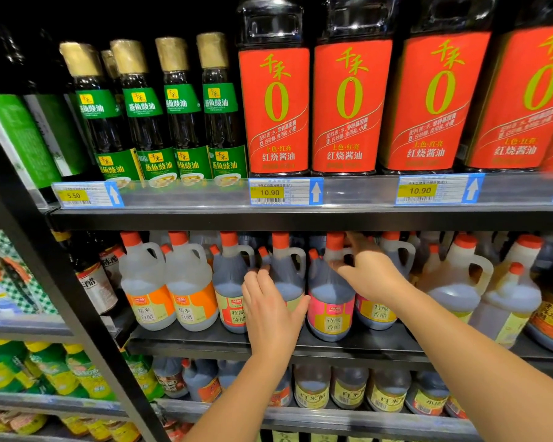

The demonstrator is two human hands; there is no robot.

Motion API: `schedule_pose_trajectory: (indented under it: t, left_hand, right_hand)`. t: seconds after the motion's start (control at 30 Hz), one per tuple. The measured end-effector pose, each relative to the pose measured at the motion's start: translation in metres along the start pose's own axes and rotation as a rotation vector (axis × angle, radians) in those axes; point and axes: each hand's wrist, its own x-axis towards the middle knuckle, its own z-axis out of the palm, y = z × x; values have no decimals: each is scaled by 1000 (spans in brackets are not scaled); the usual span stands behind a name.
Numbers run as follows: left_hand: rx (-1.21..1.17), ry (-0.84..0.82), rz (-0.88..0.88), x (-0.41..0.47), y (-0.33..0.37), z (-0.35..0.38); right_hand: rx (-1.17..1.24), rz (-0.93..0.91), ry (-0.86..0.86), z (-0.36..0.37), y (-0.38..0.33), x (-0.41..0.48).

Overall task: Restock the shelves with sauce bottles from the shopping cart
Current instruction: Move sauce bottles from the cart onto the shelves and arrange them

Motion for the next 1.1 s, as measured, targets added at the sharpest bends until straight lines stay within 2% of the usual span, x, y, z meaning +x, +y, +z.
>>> schedule_pose_trajectory:
  t: [0.17, 0.27, 0.4, 0.53, 0.63, 0.77, 1.1]
  left_hand:
    - [-56, 52, 102, -12, 22, 5]
    - [-85, 29, 126, -16, 41, 16]
    - [-85, -24, 97, -21, 59, 33]
    - [-44, -5, 35, -23, 68, 44]
    - [-12, 10, -4, -23, 71, 48]
    - [20, 8, -35, -23, 74, 50]
    - [56, 20, -35, -27, 79, 51]
  right_hand:
    - [-232, -52, 226, -18, 22, -12]
    - [-329, 36, 277, -32, 35, -15]
    - [-321, 133, 235, -43, 47, -13]
    - [-229, 175, 123, -46, 52, 3]
    - [-328, 200, -10, -44, 49, 17]
    - [-298, 176, 94, -38, 52, 27]
    - [-288, 105, 50, -46, 61, 24]
